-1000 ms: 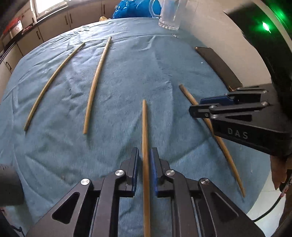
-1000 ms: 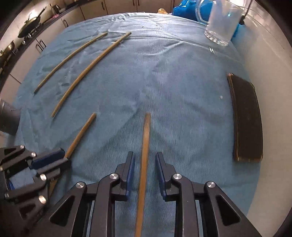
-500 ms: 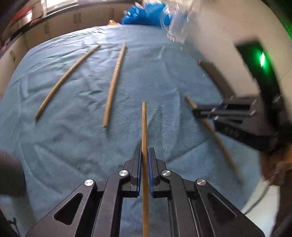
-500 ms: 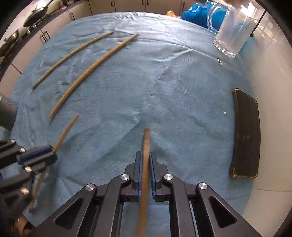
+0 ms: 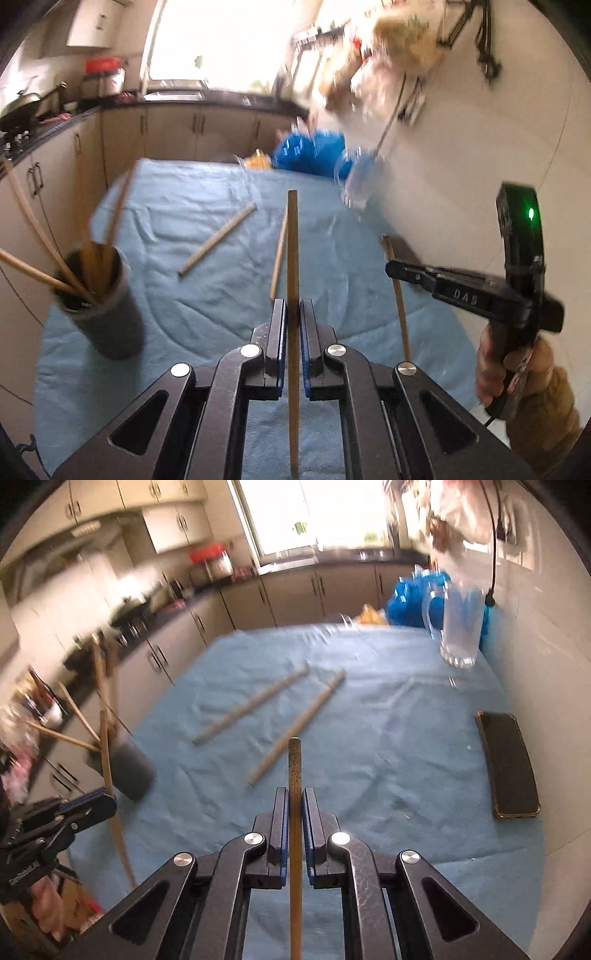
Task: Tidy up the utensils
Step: 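Lift both chopsticks upright and carry them over the black holder, then lower the chopsticks into the black holder and open both tools, then move both open tools back over the last chopsticks on the towel, then close the left tool on a chopstick while the right tool grasps the other, then lift both chopsticks upright off the towel, then carry both upright chopsticks over the black holder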
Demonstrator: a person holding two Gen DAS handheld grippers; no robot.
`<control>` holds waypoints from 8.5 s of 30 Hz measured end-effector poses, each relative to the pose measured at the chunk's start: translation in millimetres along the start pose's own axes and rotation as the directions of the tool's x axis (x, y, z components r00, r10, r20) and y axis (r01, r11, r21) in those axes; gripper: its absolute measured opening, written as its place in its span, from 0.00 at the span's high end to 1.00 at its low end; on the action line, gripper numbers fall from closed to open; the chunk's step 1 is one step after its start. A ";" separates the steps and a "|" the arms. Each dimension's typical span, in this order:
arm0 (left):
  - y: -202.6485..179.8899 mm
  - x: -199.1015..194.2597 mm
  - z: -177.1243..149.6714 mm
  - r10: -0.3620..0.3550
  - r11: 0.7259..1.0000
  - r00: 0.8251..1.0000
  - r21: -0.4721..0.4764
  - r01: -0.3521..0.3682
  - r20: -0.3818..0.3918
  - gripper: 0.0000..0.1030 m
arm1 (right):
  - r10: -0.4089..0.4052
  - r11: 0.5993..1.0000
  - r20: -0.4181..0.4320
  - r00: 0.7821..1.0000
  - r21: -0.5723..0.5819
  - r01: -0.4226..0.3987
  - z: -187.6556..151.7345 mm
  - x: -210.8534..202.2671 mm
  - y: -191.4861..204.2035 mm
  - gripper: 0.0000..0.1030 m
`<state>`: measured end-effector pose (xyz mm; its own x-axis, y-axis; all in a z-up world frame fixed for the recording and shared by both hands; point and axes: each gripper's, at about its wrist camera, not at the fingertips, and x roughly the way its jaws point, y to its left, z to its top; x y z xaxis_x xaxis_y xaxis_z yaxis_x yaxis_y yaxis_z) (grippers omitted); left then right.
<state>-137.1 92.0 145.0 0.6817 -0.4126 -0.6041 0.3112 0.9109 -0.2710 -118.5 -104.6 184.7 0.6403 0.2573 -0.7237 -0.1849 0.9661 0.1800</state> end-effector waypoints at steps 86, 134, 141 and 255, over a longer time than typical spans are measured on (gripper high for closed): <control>45.3 5.0 -27.8 0.168 0.986 0.984 -0.003 -0.168 0.058 0.48 | -0.307 0.946 -0.239 0.921 0.031 0.323 20.0 146.6 -41.9 0.92; 3.5 61.1 -52.0 0.181 0.982 0.972 0.081 -0.170 -0.148 0.48 | -0.253 0.967 -0.124 0.959 -0.055 0.248 -29.9 77.8 -16.9 0.52; -22.3 135.3 -40.5 0.196 0.976 0.953 0.137 -0.167 -0.232 0.48 | -0.256 0.967 -0.142 0.956 -0.019 0.256 -32.6 96.6 -37.1 0.53; 11.2 -17.3 -5.0 0.119 0.990 0.982 -0.093 -0.106 0.146 0.94 | 0.052 0.998 0.160 0.986 -0.051 -0.044 -28.9 -3.4 50.9 0.92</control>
<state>-148.6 109.4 148.7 0.8030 -0.2973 -0.5165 0.1743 0.9459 -0.2735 -151.6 -56.8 177.1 0.7410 0.3069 -0.5972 -0.2511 0.9516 0.1774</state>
